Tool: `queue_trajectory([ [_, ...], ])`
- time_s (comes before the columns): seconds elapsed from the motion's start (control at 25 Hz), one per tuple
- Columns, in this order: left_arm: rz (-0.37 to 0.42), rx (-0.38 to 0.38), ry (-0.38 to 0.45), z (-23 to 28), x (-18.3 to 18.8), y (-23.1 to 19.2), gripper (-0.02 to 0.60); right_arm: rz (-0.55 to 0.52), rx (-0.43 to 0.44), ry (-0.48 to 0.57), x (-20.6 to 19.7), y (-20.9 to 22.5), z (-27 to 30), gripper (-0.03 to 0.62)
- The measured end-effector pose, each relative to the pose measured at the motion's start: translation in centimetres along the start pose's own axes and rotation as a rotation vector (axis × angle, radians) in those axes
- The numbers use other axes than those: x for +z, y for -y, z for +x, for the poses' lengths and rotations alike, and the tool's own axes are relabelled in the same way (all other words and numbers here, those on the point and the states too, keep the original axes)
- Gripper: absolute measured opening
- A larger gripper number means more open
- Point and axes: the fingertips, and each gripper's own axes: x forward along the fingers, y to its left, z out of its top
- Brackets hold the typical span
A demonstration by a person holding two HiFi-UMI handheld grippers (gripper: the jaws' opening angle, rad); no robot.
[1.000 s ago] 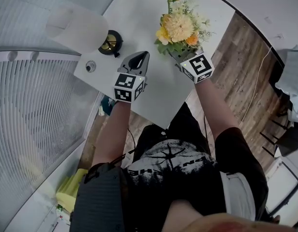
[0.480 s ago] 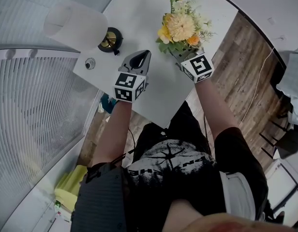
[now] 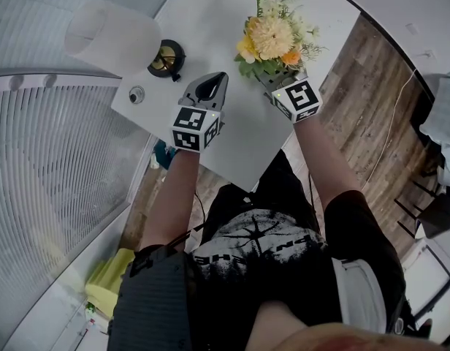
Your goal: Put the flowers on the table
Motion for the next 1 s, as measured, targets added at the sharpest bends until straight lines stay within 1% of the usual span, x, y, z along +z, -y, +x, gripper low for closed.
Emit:
queue_trajectory([
  [0.04,0.001,-0.002,0.001,0.0,0.1,0.1,0.012,0.005,-0.004,-0.002,-0.1,0.1,-0.1,0.250],
  [0.12,0.003,-0.007,0.001,0.1,0.1,0.3,0.012,0.016,-0.008,-0.007,-0.2,0.3,-0.3,0.280],
  [0.2,0.004,-0.010,0.002,0.1,0.2,0.4,0.012,0.020,-0.007,-0.016,-0.3,0.2,-0.5,0.288],
  [0.32,0.008,-0.017,0.005,0.0,0.4,0.8,0.011,0.020,-0.019,-0.033,-0.5,0.1,-1.2,0.290],
  [0.56,0.009,-0.032,0.031,-0.8,0.9,1.7,0.012,0.019,-0.078,-0.084,-0.9,0.0,-3.1,0.290],
  [0.8,0.010,-0.037,0.066,-2.5,2.8,2.9,0.012,0.037,-0.142,-0.122,0.8,-0.3,-6.3,0.288],
  [1.0,0.013,-0.044,0.106,-4.2,3.9,3.3,0.012,0.052,-0.173,-0.156,2.1,-1.7,-8.4,0.284],
])
